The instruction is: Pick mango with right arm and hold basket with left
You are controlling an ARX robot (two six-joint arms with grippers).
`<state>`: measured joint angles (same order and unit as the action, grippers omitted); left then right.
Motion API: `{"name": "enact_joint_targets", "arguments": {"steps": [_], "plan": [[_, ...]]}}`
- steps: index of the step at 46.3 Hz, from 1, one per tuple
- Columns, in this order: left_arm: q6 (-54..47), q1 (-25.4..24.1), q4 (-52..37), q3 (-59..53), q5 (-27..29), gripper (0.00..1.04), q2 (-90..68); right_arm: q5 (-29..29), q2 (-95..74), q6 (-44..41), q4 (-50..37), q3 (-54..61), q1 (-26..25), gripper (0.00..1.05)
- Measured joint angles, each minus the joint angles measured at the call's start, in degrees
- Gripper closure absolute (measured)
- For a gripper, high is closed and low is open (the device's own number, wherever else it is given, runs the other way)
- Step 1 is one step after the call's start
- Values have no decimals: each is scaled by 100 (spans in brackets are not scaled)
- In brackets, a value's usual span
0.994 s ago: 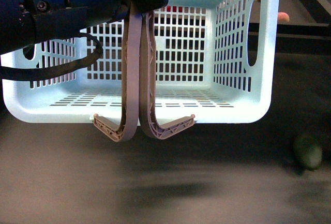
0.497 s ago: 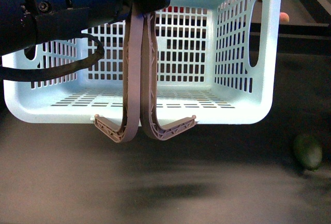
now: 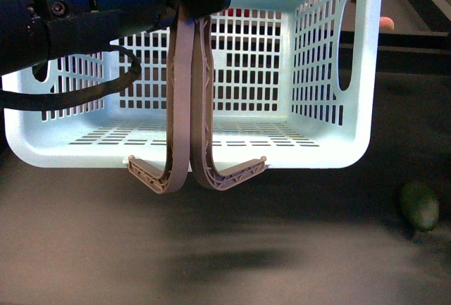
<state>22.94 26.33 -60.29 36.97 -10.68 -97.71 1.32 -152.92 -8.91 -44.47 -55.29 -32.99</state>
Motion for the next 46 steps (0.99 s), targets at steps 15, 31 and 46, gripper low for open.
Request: {"name": "enact_joint_targets", "arguments": {"steps": [15,31,46], "plan": [[2,0,0,0,0,95,0,-11,61,52,-83,118,13,43],[0,0,0,0,0,95,0,568,1419,293,-197,1150,114,45],[0,0,0,0,-2,95,0,1926,4793,879,953,2269,1064,45]]}}
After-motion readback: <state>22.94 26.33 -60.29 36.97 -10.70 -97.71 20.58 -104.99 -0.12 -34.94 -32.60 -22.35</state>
